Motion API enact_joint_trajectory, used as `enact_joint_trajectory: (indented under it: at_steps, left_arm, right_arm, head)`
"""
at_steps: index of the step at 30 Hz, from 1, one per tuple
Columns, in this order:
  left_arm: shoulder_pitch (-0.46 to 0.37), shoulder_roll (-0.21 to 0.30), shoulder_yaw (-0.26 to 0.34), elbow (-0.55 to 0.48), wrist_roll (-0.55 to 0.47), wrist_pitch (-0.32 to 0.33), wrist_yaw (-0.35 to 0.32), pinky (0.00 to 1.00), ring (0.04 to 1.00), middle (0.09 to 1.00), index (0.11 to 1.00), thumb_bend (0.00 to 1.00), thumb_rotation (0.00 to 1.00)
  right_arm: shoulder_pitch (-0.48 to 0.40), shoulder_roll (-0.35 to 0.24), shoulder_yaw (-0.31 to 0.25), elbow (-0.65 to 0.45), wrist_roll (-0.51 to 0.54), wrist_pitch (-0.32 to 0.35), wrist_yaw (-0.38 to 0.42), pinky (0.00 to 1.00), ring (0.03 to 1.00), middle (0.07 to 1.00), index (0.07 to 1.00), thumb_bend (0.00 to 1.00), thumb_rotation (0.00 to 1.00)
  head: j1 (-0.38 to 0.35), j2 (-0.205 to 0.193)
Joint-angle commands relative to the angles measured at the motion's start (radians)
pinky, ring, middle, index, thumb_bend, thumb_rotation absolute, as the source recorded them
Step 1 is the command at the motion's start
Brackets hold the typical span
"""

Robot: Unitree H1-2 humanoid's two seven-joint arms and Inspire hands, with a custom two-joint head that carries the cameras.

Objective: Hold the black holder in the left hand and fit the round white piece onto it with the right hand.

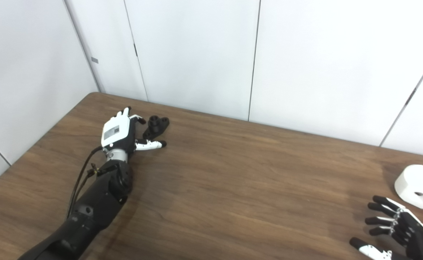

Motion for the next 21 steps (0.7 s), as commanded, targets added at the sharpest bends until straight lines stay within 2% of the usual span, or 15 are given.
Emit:
enact_joint_trajectory:
  at_steps: [1,8,13,17,21]
  left_arm:
    - [-0.032,0.030,-0.004,-0.001,0.020,0.003,0.025,1.00,1.000,1.000,0.724,0.96,0.32]
    - [-0.031,0.029,0.001,0.026,0.006,-0.019,0.045,1.00,1.000,1.000,0.717,0.96,0.33]
    - [-0.037,0.020,0.006,0.049,-0.018,-0.054,0.068,1.00,1.000,1.000,0.696,0.91,0.31]
    - [-0.057,-0.001,0.031,0.072,-0.070,-0.051,0.060,1.00,1.000,1.000,0.685,0.88,0.31]
    - [-0.081,-0.029,0.070,0.102,-0.145,-0.063,0.056,1.00,1.000,1.000,0.663,0.85,0.28]
  right_arm:
    - [-0.017,-0.024,-0.011,-0.027,0.022,-0.052,0.007,0.48,0.594,0.722,0.736,0.72,0.08]
    - [-0.014,-0.032,-0.007,-0.021,0.023,-0.068,0.011,0.48,0.592,0.722,0.740,0.72,0.08]
    - [-0.007,-0.032,-0.006,-0.033,0.022,-0.053,0.007,0.47,0.583,0.722,0.735,0.72,0.12]
    - [-0.001,-0.032,-0.003,-0.043,0.012,-0.049,0.004,0.48,0.588,0.720,0.734,0.72,0.16]
    - [0.004,-0.033,-0.001,-0.052,0.008,-0.049,0.004,0.48,0.592,0.723,0.733,0.70,0.15]
  head:
    - [-0.001,0.001]
    - [-0.002,0.004]
    - [-0.007,0.008]
    - [-0.015,0.014]
    - [-0.017,0.018]
